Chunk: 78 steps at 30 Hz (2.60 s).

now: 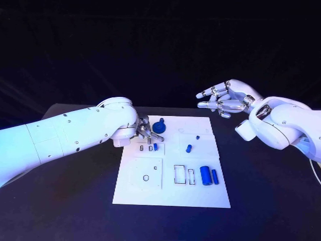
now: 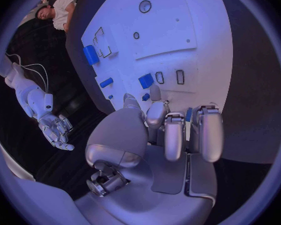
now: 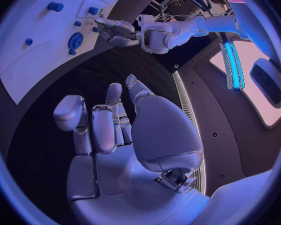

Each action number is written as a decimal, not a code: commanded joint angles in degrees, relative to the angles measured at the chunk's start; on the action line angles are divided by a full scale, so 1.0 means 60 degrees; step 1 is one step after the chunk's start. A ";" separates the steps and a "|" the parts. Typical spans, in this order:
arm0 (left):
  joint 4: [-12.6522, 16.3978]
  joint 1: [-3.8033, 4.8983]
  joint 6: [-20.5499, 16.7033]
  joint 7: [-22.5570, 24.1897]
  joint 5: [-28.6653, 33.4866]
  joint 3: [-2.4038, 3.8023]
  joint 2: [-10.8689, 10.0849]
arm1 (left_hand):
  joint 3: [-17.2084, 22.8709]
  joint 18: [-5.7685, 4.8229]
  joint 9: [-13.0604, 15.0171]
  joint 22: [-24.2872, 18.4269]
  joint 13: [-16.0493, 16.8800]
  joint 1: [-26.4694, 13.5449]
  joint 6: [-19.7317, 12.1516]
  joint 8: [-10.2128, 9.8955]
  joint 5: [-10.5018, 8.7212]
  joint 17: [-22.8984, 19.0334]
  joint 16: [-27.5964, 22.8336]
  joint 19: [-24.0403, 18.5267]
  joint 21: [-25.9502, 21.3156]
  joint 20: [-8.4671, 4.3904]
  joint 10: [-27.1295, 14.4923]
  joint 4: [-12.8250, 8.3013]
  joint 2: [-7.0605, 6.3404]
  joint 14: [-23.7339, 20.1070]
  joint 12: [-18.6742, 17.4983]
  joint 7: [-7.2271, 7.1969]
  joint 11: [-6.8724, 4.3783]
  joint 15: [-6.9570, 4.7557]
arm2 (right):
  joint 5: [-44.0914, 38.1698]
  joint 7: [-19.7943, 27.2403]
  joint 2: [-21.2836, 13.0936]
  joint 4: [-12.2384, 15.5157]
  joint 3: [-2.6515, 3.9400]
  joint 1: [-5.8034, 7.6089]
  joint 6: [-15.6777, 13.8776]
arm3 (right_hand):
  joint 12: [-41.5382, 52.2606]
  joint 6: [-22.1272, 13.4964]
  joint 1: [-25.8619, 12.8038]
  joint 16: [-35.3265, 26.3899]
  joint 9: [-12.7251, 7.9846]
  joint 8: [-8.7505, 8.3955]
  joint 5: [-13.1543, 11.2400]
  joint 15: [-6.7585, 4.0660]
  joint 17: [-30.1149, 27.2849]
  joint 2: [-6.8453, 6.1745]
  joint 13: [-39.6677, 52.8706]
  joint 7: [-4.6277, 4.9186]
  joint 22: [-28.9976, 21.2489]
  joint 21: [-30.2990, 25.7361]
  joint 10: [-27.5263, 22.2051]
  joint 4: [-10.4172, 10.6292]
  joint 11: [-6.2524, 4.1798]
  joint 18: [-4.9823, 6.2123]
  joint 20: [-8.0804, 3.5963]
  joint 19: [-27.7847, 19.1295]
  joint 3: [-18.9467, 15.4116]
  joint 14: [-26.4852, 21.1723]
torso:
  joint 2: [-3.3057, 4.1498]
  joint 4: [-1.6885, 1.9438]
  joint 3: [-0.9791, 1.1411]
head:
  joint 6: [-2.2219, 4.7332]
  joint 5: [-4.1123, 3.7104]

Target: Assemble the parts on the task board

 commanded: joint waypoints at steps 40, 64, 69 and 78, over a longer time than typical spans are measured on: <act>-0.0718 -0.0003 0.1099 -0.0608 0.0119 -0.0097 0.0676 | -0.0053 -0.0126 0.0264 0.0963 -0.0126 0.0169 -0.0229 0.0175 -0.0017 0.2513 0.0023 0.0405 -0.0024 -0.0048 -0.0124 -0.0101 0.0013 0.1022 -0.0100 0.0011 -0.0017 -0.0066 | -0.0239 -0.0155 0.0101 -0.0042 -0.0008 -0.0009 0.0213 | -0.0130 0.0070 0.0139 -0.0172 -0.0024 0.0070 0.0170 0.0050 -0.0124 0.0030 -0.0111 0.0003 -0.0174 -0.0169 -0.0125 -0.0018 0.0001 0.0220 -0.0009 -0.0158 -0.0057 0.0238 | -0.0038 -0.0025 0.0031 | -0.0219 0.0028; -0.0844 -0.0042 0.1242 -0.0646 0.0226 -0.0120 0.0815 | 0.0049 -0.0117 0.0478 0.0930 -0.0149 0.0475 -0.0349 0.0272 -0.0016 0.2513 0.0023 0.0380 -0.0051 -0.0037 -0.0182 -0.0267 0.0087 0.1022 -0.0138 0.0021 -0.0007 -0.0055 | -0.0240 -0.0322 0.0154 -0.0057 -0.0023 -0.0016 0.0276 | -0.0173 0.0085 0.0202 -0.0175 -0.0028 0.0098 0.0220 0.0043 -0.0100 0.0098 -0.0173 -0.0002 -0.0163 -0.0179 -0.0120 -0.0037 -0.0011 0.0217 -0.0014 -0.0141 -0.0039 0.0248 | -0.0053 -0.0034 0.0052 | -0.0303 0.0038; -0.0855 -0.0043 0.1239 -0.0630 0.0229 -0.0122 0.0814 | 0.0095 -0.0112 0.0536 0.0911 -0.0148 0.0582 -0.0376 0.0296 -0.0016 0.2513 0.0023 0.0369 -0.0065 -0.0035 -0.0189 -0.0342 0.0108 0.1022 -0.0142 0.0023 -0.0005 -0.0054 | -0.0240 -0.0331 0.0163 -0.0070 -0.0027 -0.0019 0.0293 | -0.0173 0.0085 0.0202 -0.0175 -0.0028 0.0098 0.0220 0.0043 -0.0100 0.0098 -0.0173 -0.0002 -0.0163 -0.0179 -0.0120 -0.0037 -0.0011 0.0217 -0.0014 -0.0141 -0.0039 0.0248 | -0.0055 -0.0035 0.0051 | -0.0329 0.0042; -0.0863 -0.0043 0.1173 -0.0608 0.0263 -0.0123 0.0811 | 0.0733 -0.0108 0.0759 0.0908 -0.0147 0.1356 -0.0499 0.0365 -0.0011 0.2513 0.0023 0.0357 -0.0079 -0.0039 -0.0211 -0.0904 0.0512 0.1022 -0.0159 0.0012 -0.0016 -0.0066 | -0.0241 -0.0367 0.0178 -0.0092 -0.0039 -0.0023 0.0356 | -0.0173 0.0085 0.0202 -0.0175 -0.0028 0.0098 0.0220 0.0043 -0.0100 0.0098 -0.0173 -0.0002 -0.0163 -0.0179 -0.0120 -0.0037 -0.0011 0.0217 -0.0014 -0.0141 -0.0039 0.0248 | -0.0053 -0.0051 0.0056 | -0.0355 0.0044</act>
